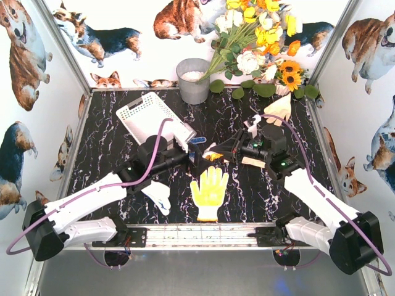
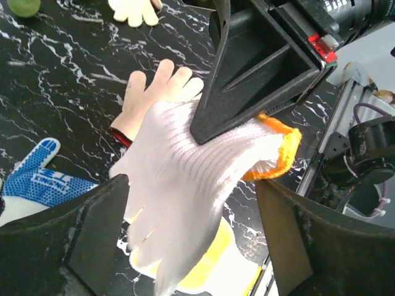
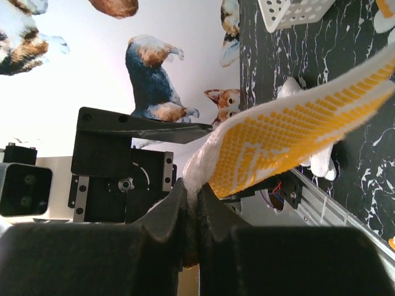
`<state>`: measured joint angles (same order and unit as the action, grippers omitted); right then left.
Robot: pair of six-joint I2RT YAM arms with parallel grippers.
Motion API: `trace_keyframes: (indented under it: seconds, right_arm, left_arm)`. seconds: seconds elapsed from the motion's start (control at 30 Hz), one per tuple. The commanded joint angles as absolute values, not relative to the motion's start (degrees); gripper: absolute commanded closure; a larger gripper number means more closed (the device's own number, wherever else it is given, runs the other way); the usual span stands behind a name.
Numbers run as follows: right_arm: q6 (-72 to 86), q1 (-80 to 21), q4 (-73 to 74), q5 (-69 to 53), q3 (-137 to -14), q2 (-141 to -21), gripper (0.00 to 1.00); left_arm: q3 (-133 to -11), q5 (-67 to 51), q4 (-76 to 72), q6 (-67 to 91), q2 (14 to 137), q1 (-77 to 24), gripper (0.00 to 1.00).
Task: Put the gloves into the storage basket
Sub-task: Turn over the glove.
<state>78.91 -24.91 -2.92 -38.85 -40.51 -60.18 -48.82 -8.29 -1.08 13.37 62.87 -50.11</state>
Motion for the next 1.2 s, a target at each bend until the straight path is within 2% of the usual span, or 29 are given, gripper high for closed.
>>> trace_keyframes:
  seconds: [0.0,0.13,0.23,0.57,0.67,0.77,0.9,1.03,1.17]
  right_arm:
    - [78.7,-24.5,-5.3,-35.1,-41.4,-57.7,1.0]
    - [78.4,-23.6,-3.8,-34.7,-42.7,-58.0,1.0]
    - [77.5,-23.5,-2.1,-34.6,-44.0,-58.6,1.0]
    - [78.7,-23.0,-3.3,-36.3,-45.9,-59.9,1.0]
    - [78.7,-23.0,-3.3,-36.5,-46.1,-60.1,1.0]
    - [78.7,-23.0,-3.2,-37.0,-46.0,-60.1,1.0]
    - [77.9,-22.5,-2.4,-36.8,-45.4,-59.7,1.0]
    - [77.3,-21.7,-3.9,-36.0,-43.5,-60.2,1.0]
    - [77.0,-21.4,-6.5,-35.5,-41.5,-61.8,1.0]
  left_arm:
    - [-47.7,-8.8,-5.0,14.2,59.7,-49.9,0.19]
    - [-48.5,-10.3,-3.8,13.3,57.6,-49.9,0.15]
    - [-49.9,-10.7,-1.0,10.8,57.0,-49.9,0.16]
    - [-53.0,-6.3,7.9,0.7,59.5,-49.8,0.38]
    - [-51.6,-4.8,5.6,0.9,61.4,-49.7,0.38]
    - [-49.2,-5.3,0.6,2.7,63.2,-49.3,0.43]
    - [-48.2,-6.4,-3.8,4.8,64.8,-49.0,0.58]
    - [-47.1,0.3,-6.7,5.4,66.4,-48.5,0.77]
    - [-48.2,-0.4,-8.9,4.8,70.4,-47.0,0.89]
